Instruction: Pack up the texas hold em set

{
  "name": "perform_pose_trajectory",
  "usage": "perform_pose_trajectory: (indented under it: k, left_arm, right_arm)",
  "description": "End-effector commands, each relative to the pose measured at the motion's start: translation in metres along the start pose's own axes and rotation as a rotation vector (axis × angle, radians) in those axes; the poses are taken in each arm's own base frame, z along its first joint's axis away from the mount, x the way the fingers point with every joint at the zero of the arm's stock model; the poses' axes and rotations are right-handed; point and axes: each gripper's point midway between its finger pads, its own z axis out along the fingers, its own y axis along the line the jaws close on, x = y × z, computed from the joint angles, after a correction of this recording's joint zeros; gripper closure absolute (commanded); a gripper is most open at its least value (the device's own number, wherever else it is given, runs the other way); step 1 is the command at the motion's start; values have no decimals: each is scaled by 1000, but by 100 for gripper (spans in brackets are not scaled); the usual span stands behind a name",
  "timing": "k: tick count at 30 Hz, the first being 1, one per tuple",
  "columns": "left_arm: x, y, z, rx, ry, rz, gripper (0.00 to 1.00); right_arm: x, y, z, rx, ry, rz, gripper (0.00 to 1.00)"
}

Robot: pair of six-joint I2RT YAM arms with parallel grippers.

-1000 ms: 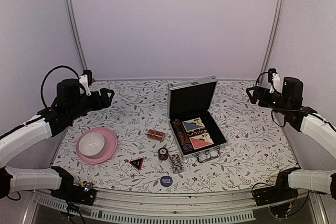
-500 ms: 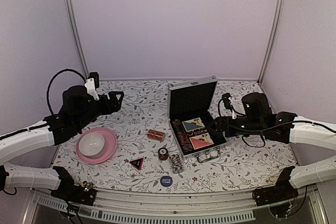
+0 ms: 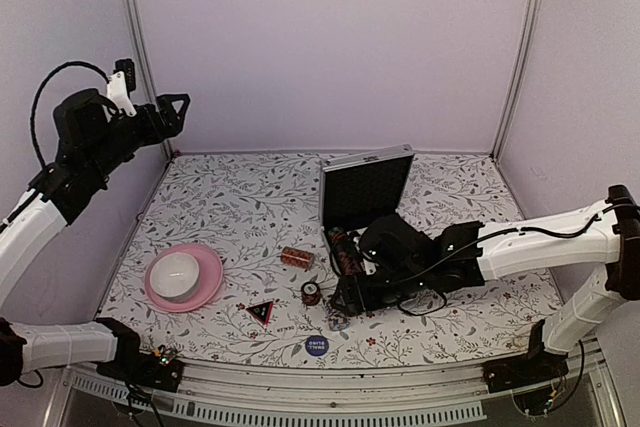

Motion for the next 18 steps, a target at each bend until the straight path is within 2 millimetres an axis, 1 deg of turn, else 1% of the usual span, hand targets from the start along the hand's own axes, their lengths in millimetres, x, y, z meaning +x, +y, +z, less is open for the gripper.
perform_pose_trajectory:
  k: [1,3,5,7,10,12,13,15,18]
  left_arm:
    - [51,23,10,-18,212,119,3]
    - [68,37,12,-42,232,113,3]
    - [72,43,10,-36,214,117,3]
    - [64,41,6,-22,201,146,3]
    - [46,48,-2,-73,171,233,3]
    - [44,55,-6,-120,162,247,3]
    - [46,56,-7,-119,158,249,3]
    - [56,55,-7,-96,172,249,3]
    - [62,57,-6,-101,189,254,3]
  right_arm:
    - [4,3,17,92,9,1,30]
    - [4,7,26,114,21,-10,32]
    - [3,11,33,143,22,-31,33]
    - [5,10,40,189,24,-52,33]
    - [3,9,51,240,33,-63,35]
    - [4,7,54,275,44,-61,37]
    - [3,6,56,290,44,-62,38]
    - [1,3,57,321,40,-60,39]
    - [2,-2,58,359,44,-61,39]
